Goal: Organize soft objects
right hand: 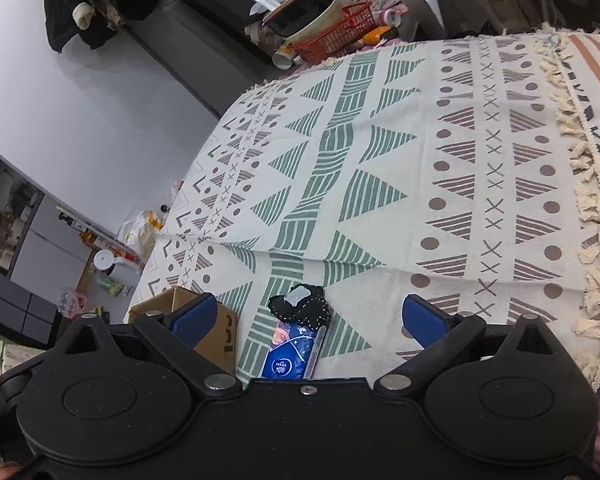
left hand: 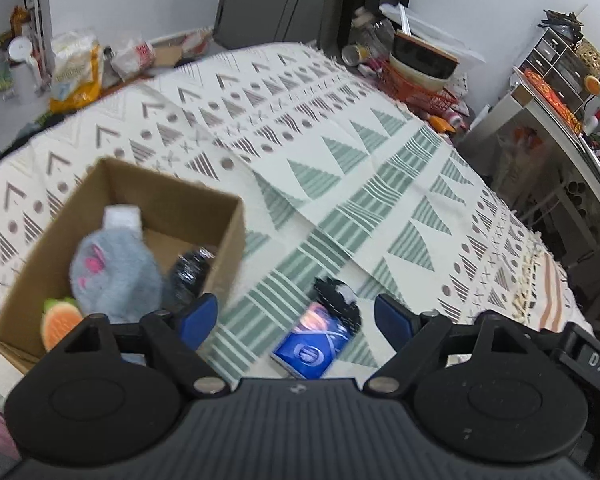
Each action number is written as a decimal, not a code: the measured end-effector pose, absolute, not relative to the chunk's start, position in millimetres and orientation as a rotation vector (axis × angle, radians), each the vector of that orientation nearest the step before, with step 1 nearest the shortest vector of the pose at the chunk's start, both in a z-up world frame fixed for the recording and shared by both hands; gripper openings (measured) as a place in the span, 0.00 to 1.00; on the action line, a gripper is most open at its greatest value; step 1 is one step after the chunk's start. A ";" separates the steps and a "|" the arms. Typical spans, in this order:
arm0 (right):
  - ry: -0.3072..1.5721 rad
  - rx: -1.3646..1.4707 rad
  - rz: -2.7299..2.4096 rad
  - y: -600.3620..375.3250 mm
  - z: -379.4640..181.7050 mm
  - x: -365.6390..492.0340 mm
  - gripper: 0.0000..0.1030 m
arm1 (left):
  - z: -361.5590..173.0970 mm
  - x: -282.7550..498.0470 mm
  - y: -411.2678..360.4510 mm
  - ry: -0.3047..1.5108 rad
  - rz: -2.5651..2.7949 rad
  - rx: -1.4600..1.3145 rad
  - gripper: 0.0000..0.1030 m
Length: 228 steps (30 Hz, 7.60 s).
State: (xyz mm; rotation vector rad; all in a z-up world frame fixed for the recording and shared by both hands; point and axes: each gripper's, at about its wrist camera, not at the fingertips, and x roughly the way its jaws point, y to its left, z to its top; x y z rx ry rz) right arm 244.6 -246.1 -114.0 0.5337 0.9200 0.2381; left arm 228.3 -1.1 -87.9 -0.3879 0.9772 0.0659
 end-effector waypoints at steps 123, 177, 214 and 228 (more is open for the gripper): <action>0.850 0.574 0.426 -142.4 -83.4 208.5 0.26 | -78.3 180.2 84.1 0.914 0.060 -0.502 0.55; 0.931 0.397 0.397 -50.7 -92.0 204.1 0.82 | -112.2 168.0 161.9 1.014 0.197 -0.613 0.68; 0.728 0.226 0.142 -141.6 -27.0 136.0 1.00 | -33.5 120.7 86.4 0.888 0.105 -0.394 0.99; 0.641 0.195 0.246 -175.4 17.2 86.2 1.00 | -4.0 78.1 62.6 0.820 0.037 -0.316 0.99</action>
